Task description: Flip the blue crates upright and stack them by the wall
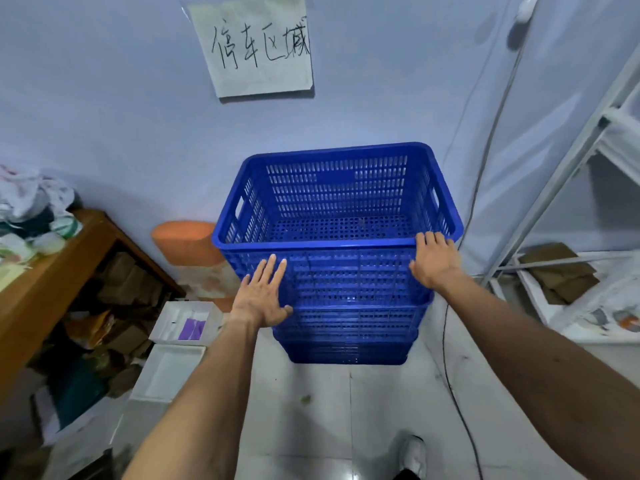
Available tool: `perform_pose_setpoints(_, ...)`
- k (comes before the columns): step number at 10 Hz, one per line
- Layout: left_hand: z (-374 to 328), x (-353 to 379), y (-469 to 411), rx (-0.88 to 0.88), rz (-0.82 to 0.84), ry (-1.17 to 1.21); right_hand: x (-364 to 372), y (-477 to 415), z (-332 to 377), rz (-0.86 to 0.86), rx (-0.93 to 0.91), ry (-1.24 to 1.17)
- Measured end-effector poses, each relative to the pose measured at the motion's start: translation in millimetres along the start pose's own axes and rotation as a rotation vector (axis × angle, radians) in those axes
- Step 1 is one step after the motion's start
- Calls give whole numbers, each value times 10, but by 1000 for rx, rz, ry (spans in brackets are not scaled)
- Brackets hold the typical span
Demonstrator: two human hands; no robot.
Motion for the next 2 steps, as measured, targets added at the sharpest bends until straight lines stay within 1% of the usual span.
perform_pose_setpoints(1, 392, 309, 299, -4, 2, 36, 119, 537, 317, -7, 14, -36)
perform_pose_setpoints(2, 716, 540, 566, -12, 60, 96, 366, 1028, 674, 109, -49, -65)
Point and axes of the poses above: each hand's wrist, its own y-axis away from the middle knuckle, its own x-axis out of the palm, z = x × y, the point moved 4 cm from there along -y, towards the middle knuckle, and after that the axes turned 12 degrees about z, right-handed, at the moved point
